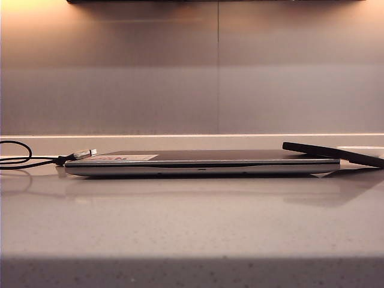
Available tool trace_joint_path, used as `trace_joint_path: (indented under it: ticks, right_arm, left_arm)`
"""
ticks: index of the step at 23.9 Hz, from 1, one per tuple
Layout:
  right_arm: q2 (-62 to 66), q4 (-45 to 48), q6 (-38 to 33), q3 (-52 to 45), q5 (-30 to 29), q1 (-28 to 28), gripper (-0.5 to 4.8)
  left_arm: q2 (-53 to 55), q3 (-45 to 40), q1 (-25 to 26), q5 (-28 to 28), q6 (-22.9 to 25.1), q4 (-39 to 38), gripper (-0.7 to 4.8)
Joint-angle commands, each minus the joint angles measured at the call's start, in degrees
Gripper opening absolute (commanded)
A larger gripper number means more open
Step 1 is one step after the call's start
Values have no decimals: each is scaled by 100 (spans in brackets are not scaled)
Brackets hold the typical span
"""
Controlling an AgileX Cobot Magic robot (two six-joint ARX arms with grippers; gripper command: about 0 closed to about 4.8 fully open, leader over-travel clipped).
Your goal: Pick up the charging cable and the phone, plug the charging cable into the charging port on the phone, and finally place them back on the table.
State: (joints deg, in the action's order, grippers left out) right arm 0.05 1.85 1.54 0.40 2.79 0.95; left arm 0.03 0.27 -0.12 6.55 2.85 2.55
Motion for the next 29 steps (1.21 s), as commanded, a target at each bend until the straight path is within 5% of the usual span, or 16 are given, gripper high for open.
trace_joint_path:
  ticks: [1, 13, 23, 29]
  right_arm:
    - [-11, 96, 15, 13, 7, 2, -6]
    - [-7, 79, -13, 369, 9, 2, -6]
    - [920, -640, -199, 2459, -42, 4, -6]
    - [2356, -645, -199, 3650, -903, 177, -6]
  left_arm:
    - [7, 24, -7, 13, -24, 87, -6]
    - [7, 188, -7, 13, -400, 448, -6]
    - [533, 1338, -9, 13, -813, 435, -6]
    - [1915, 2020, -212, 13, -793, 752, -6]
